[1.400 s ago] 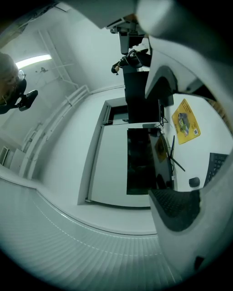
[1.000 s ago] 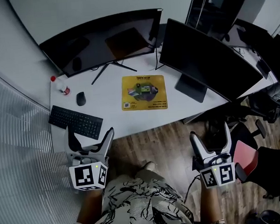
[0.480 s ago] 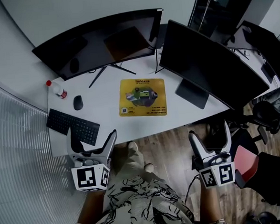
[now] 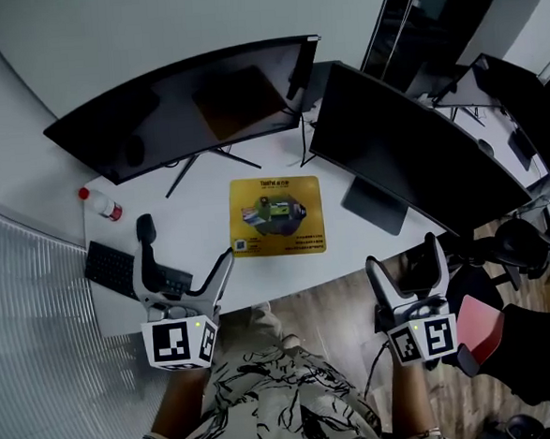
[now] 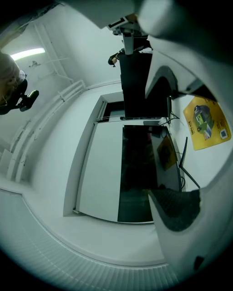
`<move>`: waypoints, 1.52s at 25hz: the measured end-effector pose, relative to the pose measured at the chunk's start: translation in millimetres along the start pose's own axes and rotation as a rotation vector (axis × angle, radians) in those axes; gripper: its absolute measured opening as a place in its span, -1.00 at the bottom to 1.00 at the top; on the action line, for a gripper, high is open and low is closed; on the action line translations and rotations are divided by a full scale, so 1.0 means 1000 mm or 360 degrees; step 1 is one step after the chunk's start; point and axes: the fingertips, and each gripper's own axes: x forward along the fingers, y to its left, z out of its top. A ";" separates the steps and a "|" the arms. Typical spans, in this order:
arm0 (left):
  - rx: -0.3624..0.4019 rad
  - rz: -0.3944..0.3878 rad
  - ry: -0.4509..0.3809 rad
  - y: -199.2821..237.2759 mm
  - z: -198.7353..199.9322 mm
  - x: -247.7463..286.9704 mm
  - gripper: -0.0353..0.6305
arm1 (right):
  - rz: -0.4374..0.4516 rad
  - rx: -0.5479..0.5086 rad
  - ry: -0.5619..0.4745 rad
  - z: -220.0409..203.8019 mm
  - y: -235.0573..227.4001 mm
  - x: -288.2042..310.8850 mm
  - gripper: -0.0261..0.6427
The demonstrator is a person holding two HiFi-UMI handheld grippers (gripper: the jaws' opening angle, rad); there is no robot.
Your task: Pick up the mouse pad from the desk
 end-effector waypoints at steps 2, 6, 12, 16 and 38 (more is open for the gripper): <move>-0.0016 -0.0026 0.0019 0.004 -0.006 0.016 0.91 | -0.0008 -0.0008 0.0009 -0.003 -0.001 0.014 0.67; -0.0039 -0.0056 0.0054 0.015 -0.015 0.042 0.91 | -0.0028 -0.0019 0.0037 -0.006 -0.004 0.040 0.67; -0.0089 -0.0113 0.0092 0.032 -0.030 0.076 0.91 | -0.0063 -0.0037 0.0102 -0.018 0.000 0.076 0.69; -0.0109 -0.0095 0.0083 0.044 -0.036 0.088 0.91 | -0.0077 -0.0023 0.0175 -0.035 0.004 0.093 0.71; -0.0161 -0.0157 0.0739 0.016 -0.233 0.165 0.88 | 0.0077 0.0046 0.0877 -0.271 -0.040 0.182 0.75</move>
